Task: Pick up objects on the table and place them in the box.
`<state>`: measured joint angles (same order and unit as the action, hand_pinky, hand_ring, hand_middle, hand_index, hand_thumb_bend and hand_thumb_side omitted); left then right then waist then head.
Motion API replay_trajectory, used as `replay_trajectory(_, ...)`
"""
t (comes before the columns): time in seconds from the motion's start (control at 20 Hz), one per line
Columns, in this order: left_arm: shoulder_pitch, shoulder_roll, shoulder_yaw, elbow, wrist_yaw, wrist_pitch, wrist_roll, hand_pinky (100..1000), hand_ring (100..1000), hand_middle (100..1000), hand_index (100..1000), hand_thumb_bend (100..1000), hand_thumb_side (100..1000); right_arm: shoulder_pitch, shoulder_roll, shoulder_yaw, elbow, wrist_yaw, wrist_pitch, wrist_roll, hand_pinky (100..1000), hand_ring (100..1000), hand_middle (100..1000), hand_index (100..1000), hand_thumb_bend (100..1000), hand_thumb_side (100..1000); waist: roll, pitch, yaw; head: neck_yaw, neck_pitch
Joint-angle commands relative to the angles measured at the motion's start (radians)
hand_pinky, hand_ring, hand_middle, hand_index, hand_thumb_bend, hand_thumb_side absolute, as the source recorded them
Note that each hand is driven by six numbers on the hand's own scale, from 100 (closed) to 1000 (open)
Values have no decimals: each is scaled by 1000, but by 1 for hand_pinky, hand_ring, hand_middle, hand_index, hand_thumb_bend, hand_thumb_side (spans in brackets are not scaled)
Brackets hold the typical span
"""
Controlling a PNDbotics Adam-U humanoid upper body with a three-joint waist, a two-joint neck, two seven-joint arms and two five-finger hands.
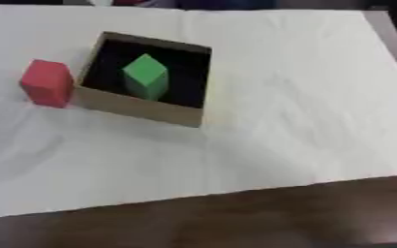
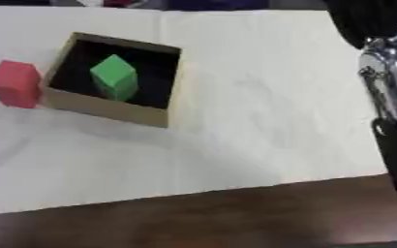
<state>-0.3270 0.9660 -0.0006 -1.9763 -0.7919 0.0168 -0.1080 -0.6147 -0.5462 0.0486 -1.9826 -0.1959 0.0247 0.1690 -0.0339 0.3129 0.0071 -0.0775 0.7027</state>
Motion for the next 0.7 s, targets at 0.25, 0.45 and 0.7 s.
replay_trajectory(0.25, -141, 62, -52, 100, 23, -114, -281, 715, 822, 812, 956, 772, 796, -6, -7, -16, -17, -12, 5, 0, 1000, 878, 869, 1000, 100, 971, 6, -28, -8, 13, 3)
replay_trajectory(0.45, -230, 45, -75, 183, 36, -151, -433, 752, 845, 824, 968, 835, 749, -4, -2, -15, -17, -11, 9, 3, 1000, 876, 867, 1000, 100, 969, 9, -34, -12, 15, 3)
replay_trajectory(0.7, -328, 8, -99, 287, 33, -179, -553, 772, 864, 847, 983, 712, 681, 2, 5, -13, -17, -11, 20, 6, 1000, 874, 865, 1000, 100, 976, 13, -41, -15, 17, 0)
